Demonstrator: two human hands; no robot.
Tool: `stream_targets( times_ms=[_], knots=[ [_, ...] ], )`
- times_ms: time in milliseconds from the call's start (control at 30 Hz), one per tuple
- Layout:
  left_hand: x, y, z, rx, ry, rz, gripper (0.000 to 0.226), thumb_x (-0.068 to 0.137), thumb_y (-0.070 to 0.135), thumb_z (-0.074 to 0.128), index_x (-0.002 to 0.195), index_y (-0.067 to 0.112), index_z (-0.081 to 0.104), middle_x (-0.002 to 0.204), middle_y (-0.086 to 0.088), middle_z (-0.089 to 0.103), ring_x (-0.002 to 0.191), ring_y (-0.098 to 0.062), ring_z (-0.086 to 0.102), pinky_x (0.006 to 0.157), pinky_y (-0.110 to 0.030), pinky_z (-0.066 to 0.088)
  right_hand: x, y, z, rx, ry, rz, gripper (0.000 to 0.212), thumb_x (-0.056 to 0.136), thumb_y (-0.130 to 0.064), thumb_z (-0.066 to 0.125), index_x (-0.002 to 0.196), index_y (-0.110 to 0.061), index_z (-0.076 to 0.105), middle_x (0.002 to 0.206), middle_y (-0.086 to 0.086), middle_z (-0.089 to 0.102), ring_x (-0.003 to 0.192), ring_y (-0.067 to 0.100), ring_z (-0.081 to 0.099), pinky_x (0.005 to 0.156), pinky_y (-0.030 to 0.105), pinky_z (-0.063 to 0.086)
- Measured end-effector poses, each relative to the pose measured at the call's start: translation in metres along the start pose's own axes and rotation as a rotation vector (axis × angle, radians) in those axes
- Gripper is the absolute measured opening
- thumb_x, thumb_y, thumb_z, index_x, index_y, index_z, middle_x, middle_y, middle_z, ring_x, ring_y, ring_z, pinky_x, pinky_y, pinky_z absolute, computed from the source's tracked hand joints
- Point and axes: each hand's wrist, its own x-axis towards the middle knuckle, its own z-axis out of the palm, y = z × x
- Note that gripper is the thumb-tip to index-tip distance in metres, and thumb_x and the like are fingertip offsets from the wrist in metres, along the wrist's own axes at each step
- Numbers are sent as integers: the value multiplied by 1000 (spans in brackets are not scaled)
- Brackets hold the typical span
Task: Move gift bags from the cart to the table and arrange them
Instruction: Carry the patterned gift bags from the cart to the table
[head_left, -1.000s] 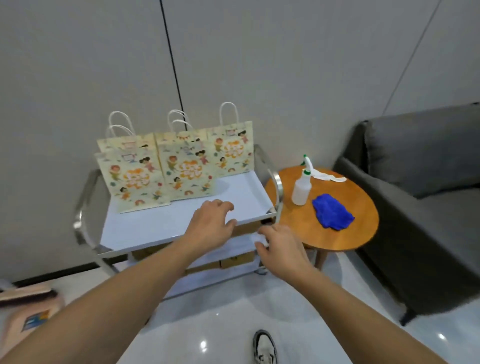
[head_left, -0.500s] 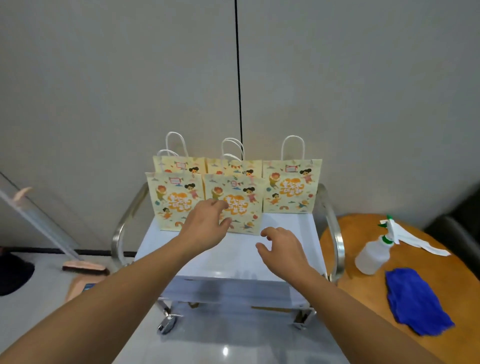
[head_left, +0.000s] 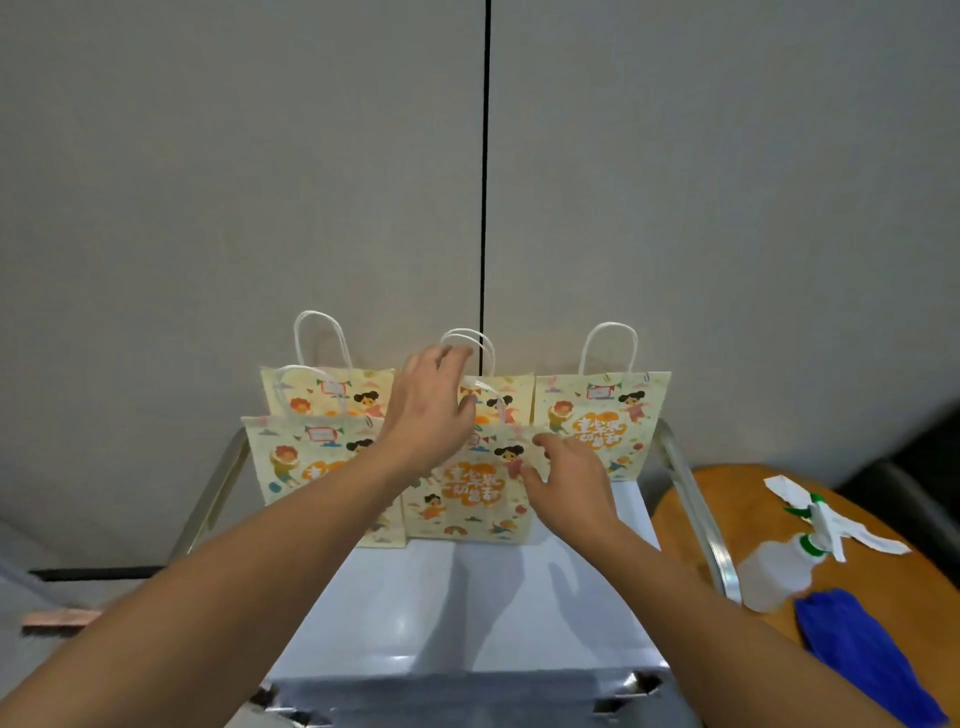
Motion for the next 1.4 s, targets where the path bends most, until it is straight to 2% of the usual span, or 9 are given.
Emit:
stream_targets(
  times_ms=[233,333,400,500,733,900,1133,1333,1400],
  knots=[
    [31,-17,21,-105,-108,54,15,92,21,60,100,23,73,82,5,66,73,-13,59,62,-25,39,45,-12,6,37,-54,164,45,99,-40,54,141,-25,58,142,5,52,126,25,51,102,37,43],
    [38,-17,25,-173,-141,12,14,91,22,63,97,27,73,73,7,62,59,-8,54,55,-24,40,58,-15,7,209,-96,264,33,100,-38,54,124,-22,70,102,-7,70,83,6,66,75,22,48],
    [41,-14,27,-223,-148,-9,11,91,24,64,93,30,73,68,10,60,54,-3,52,51,-18,33,63,-14,10,307,-71,320,32,99,-39,55,113,-18,76,91,-6,73,80,10,66,73,27,50],
    [46,-8,32,-249,-132,-39,8,93,28,64,90,31,71,65,12,58,54,-5,53,51,-20,31,68,-7,18,345,-42,350,33,97,-41,59,108,-16,78,98,0,75,97,21,66,87,38,53],
    [49,12,38,-256,-90,-143,10,90,26,65,84,33,70,59,16,54,57,-4,51,52,-21,29,76,10,21,226,-20,198,28,98,-36,58,91,-15,76,75,-2,69,65,9,56,59,26,40],
    [49,35,38,-207,-105,-186,11,90,24,66,85,33,69,63,15,54,65,-11,52,52,-23,32,73,15,25,22,6,34,35,103,-30,45,82,-10,65,76,7,61,70,26,57,61,35,40],
    [48,63,32,-176,-98,-107,9,91,23,68,93,28,75,80,5,66,79,-17,61,64,-27,44,59,33,8,100,25,71,34,101,-27,47,75,-10,60,76,7,60,72,26,55,61,34,36],
    [39,95,21,-225,-58,60,9,92,23,68,93,26,76,66,17,53,69,-13,55,63,-27,38,21,58,-21,311,25,126,28,95,-43,54,103,-23,71,102,-4,68,94,17,62,80,40,55],
    [32,103,15,-257,-66,133,9,92,24,68,93,26,77,62,19,51,68,-15,54,63,-27,36,-3,64,-33,386,13,153,24,89,-33,69,112,-27,66,110,-7,66,100,15,61,81,37,56]
  ],
)
